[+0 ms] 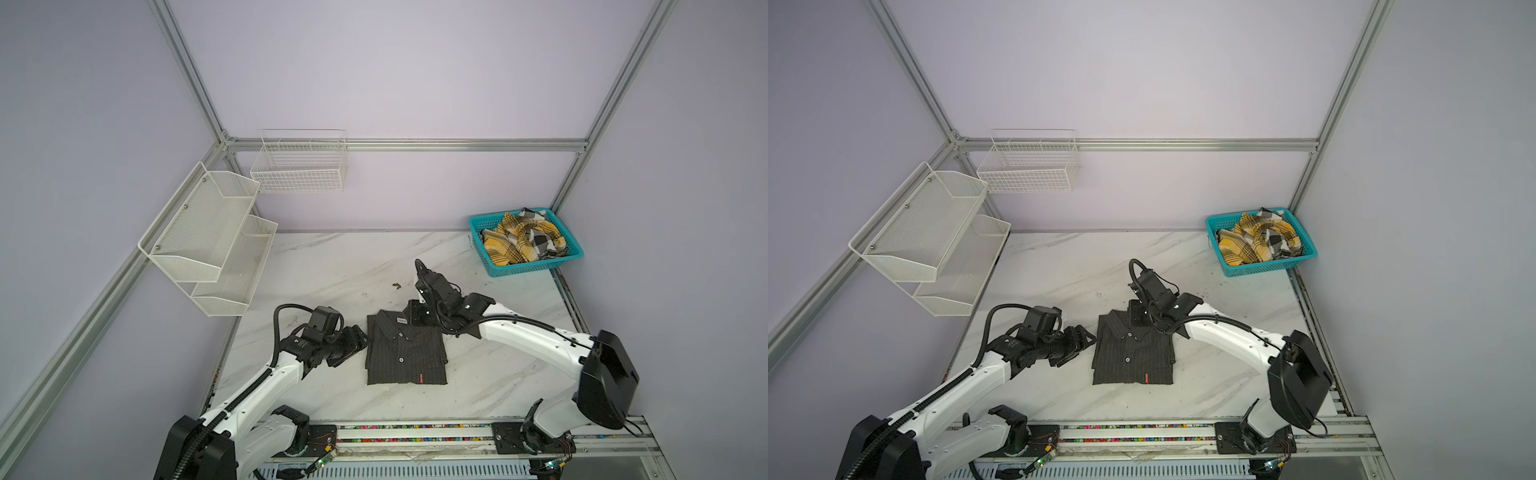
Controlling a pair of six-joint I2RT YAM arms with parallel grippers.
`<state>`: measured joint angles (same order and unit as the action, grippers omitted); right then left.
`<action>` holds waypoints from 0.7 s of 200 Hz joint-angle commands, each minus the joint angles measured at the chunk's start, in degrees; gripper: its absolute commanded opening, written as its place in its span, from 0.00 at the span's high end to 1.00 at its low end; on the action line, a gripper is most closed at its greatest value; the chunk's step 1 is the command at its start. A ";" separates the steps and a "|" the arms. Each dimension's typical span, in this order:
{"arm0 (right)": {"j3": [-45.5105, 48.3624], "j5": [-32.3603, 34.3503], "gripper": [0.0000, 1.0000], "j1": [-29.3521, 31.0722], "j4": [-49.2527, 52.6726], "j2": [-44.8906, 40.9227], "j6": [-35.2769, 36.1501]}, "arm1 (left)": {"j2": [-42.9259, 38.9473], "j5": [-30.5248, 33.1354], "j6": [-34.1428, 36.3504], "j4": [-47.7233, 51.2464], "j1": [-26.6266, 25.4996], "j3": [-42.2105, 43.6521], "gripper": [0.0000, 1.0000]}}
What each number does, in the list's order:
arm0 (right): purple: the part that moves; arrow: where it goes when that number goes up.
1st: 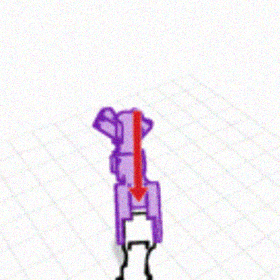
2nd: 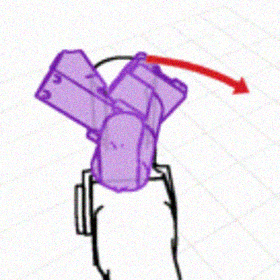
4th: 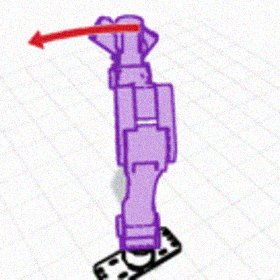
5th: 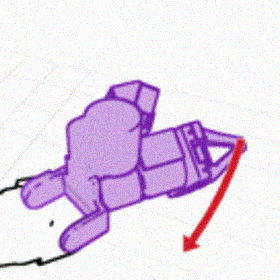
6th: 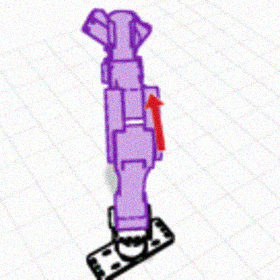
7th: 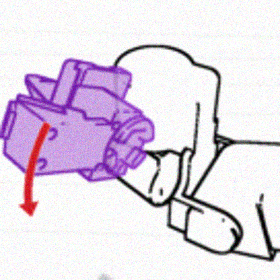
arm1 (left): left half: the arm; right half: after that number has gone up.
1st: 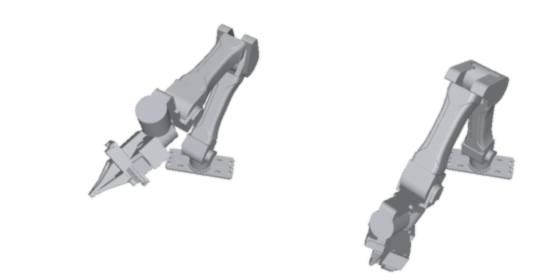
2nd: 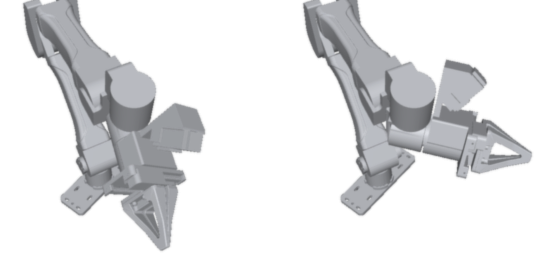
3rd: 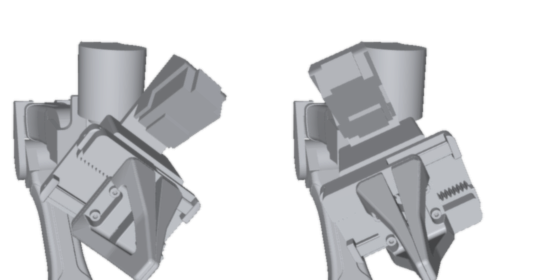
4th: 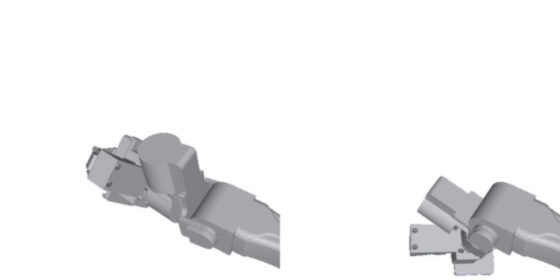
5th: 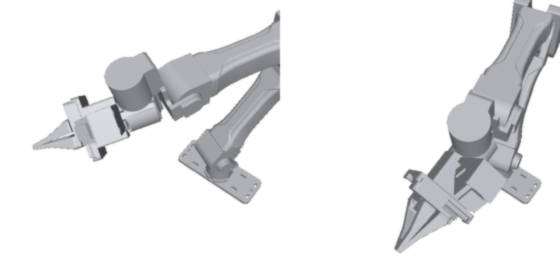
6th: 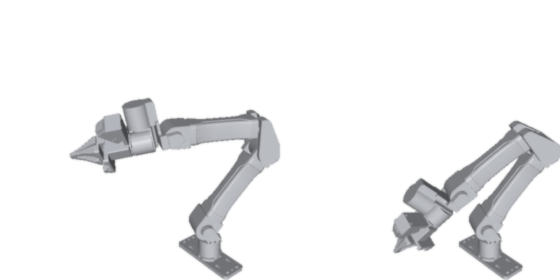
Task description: Fold and stack the long sleeve shirts
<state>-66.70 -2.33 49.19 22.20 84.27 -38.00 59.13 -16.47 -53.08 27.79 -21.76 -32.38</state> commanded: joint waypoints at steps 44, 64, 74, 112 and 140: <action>12.58 0.34 0.61 0.31 2.38 -13.53 -5.26 | 3.72 -1.57 5.52 5.68 0.80 -7.63 0.19; 16.37 -1.58 0.61 0.34 0.39 -15.82 -5.53 | 4.32 1.41 4.88 8.82 0.75 -8.05 0.19; 17.65 -2.46 0.61 0.29 0.19 -16.57 -5.22 | 4.11 2.66 4.04 9.90 0.78 -7.80 0.19; 22.56 -3.16 0.60 0.29 1.13 -21.65 -4.29 | 1.17 4.43 -1.21 9.77 0.66 -5.27 0.19; 26.77 -5.34 0.59 0.29 0.04 -22.50 -3.89 | -1.24 3.97 -4.00 6.41 0.58 -1.87 0.18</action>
<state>-42.83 -5.72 49.23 22.85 62.15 -41.89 60.23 -12.93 -53.52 37.17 -21.39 -35.66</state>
